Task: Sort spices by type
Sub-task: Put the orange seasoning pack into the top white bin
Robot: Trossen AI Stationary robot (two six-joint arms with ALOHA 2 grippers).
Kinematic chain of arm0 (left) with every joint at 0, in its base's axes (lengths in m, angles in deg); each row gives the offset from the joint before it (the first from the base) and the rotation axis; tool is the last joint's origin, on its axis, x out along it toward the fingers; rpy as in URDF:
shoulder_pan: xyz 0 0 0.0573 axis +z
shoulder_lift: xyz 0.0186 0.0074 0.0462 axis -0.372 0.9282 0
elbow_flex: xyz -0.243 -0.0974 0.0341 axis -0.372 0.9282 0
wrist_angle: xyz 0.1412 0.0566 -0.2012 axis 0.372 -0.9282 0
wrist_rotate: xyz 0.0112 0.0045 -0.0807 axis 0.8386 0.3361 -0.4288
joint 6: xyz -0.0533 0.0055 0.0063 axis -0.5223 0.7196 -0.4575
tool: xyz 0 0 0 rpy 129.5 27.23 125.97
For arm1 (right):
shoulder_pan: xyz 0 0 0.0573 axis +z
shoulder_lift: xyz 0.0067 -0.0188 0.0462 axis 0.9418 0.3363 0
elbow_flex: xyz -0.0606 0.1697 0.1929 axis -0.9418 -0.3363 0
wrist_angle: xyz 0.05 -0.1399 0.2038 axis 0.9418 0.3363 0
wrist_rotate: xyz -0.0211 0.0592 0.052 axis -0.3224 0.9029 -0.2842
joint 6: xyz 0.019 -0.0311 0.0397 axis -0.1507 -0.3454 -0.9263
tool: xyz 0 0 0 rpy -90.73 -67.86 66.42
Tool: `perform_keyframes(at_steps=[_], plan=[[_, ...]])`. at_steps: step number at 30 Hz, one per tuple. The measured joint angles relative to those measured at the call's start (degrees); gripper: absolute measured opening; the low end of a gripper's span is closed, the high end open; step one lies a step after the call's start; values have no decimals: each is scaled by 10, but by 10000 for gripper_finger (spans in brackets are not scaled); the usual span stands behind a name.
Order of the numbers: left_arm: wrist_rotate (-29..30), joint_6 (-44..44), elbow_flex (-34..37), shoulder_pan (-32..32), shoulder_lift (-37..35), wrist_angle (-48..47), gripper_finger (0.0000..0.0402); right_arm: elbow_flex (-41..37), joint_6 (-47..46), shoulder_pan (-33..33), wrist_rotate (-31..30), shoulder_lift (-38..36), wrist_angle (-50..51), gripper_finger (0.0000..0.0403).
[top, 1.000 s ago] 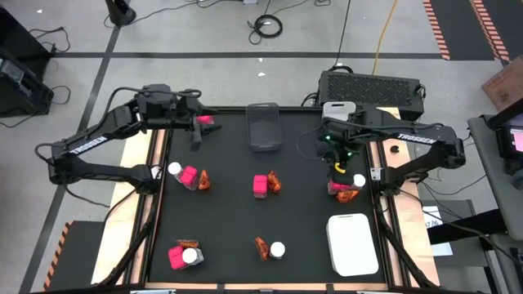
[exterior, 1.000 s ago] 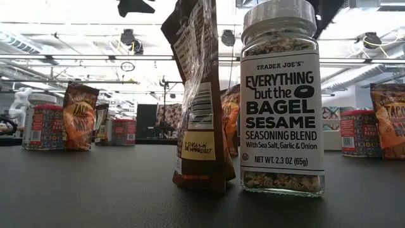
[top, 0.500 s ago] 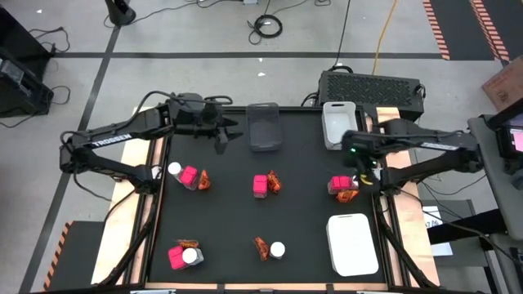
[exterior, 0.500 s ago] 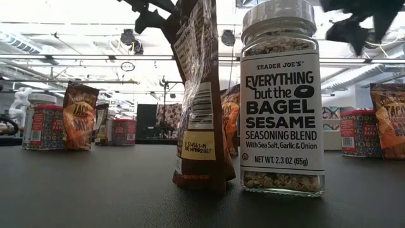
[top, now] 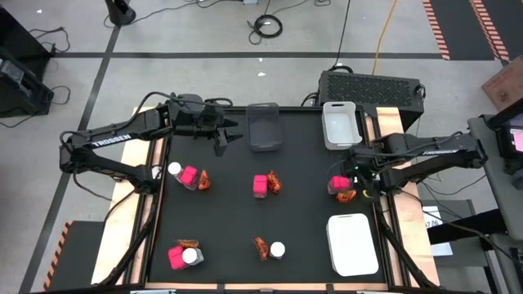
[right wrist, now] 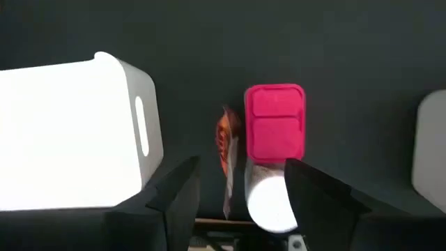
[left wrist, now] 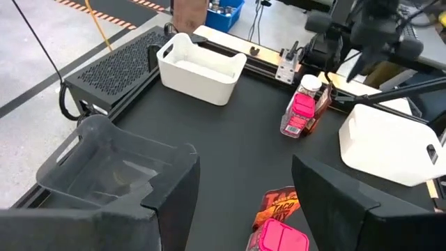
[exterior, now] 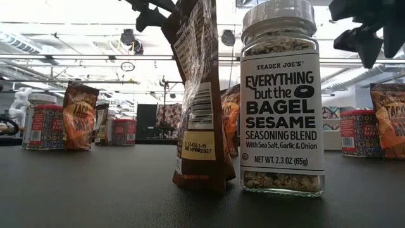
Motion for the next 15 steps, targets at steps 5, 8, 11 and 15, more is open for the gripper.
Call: perform_keyframes(at_steps=[5, 8, 11, 15], plan=[[1, -13, 0, 0, 0, 0, 231, -31, -10, 21, 1, 0, -9, 201], [6, -23, 0, 0, 0, 0, 231, -38, -12, 33, 1, 0, 1, 201], [24, -34, 0, 0, 0, -1, 231, -39, -8, 48, 1, -1, 24, 201], [51, -44, 0, -3, 0, 0, 231, -39, 2, 62, -1, -8, 28, 201]])
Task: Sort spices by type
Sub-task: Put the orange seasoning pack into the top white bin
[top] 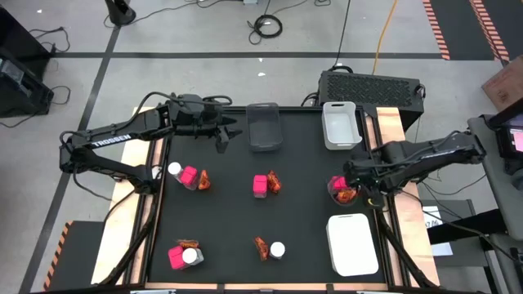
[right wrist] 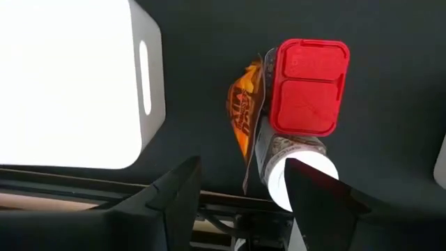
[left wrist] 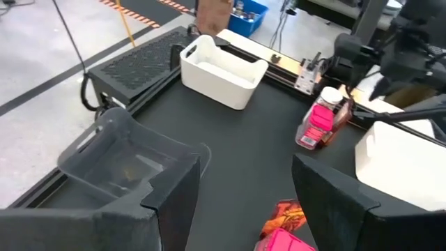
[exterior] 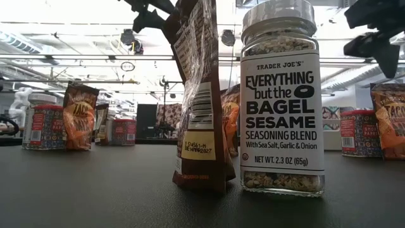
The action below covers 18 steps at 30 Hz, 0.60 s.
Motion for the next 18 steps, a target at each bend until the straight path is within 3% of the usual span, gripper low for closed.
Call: perform_keyframes(at_steps=[11, 18], plan=[[2, 74, 0, 0, 0, 6, 231, 0, -40, 15, -57, -1, -59, 201], [-46, 107, 0, 0, 0, 21, 231, 0, -42, 15, -61, 23, -76, 201]])
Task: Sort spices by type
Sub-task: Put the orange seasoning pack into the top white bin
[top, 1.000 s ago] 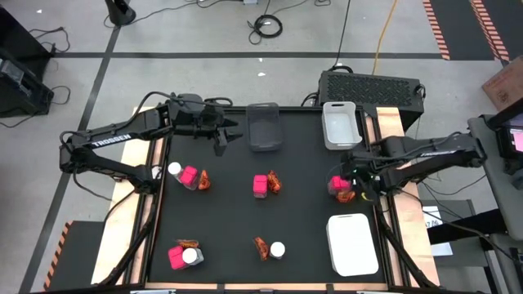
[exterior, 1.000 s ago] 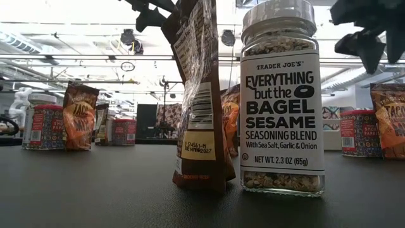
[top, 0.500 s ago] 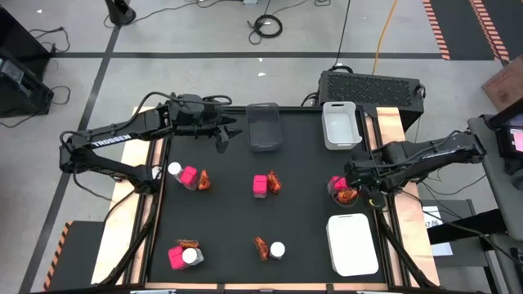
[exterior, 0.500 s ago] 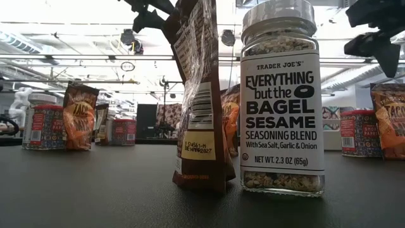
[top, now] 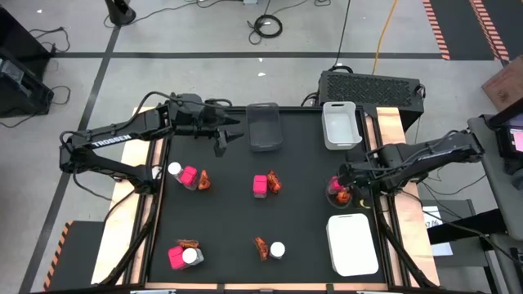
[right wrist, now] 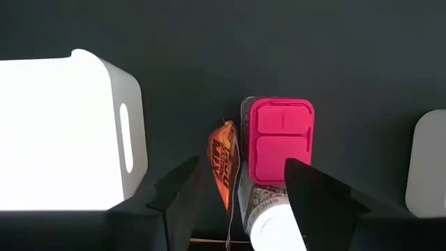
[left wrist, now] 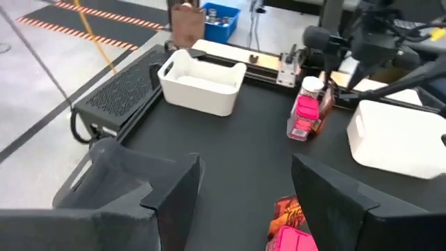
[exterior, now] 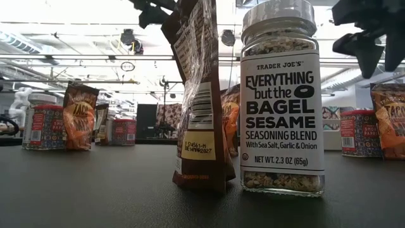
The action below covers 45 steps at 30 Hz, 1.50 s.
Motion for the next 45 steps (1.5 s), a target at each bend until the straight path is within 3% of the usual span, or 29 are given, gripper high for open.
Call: perform_keyframes(at_steps=[7, 13, 18, 26, 32, 35, 43, 45], plan=[[1, 43, 0, -1, 0, 11, 231, 0, -21, 0, -24, 24, 0, 201], [56, 93, 0, -25, 0, 8, 231, 0, -38, 1, -41, 44, 7, 201], [60, 102, 0, -49, -5, -6, 231, 0, -47, 6, 6, 57, 30, 201], [58, 70, 0, -67, -13, -8, 231, -3, -33, 14, -13, 60, 31, 195], [58, 27, 0, -67, -24, -5, 231, -74, -47, 15, 46, 57, -1, 152], [58, 6, 0, -67, -37, -7, 231, -95, -57, 15, 44, 57, -43, 126], [63, -38, 0, -67, -76, -2, 231, -51, -69, 14, 19, 56, -35, 15], [69, -53, 0, -67, -83, 1, 231, -38, -64, 9, 20, 56, -33, 6]])
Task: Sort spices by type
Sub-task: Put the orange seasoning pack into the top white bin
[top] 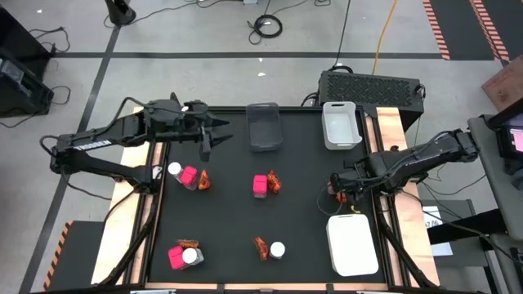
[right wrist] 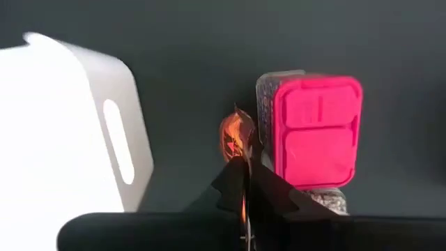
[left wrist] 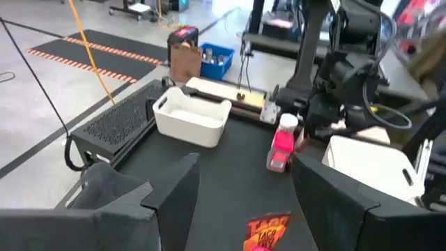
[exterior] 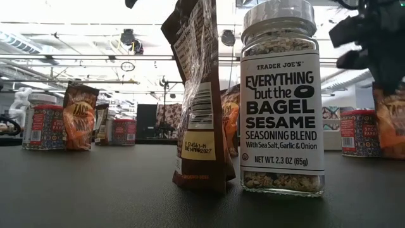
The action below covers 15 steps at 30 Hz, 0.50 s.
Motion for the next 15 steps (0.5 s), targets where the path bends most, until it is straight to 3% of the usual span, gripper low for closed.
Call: perform_keyframes(at_steps=[11, 15], plan=[[6, -39, 0, 0, -27, 2, 231, 71, 44, -79, -34, 0, 14, 1], [6, -48, 0, 0, -27, -20, 231, 137, 76, -127, -31, 0, 52, 0]])
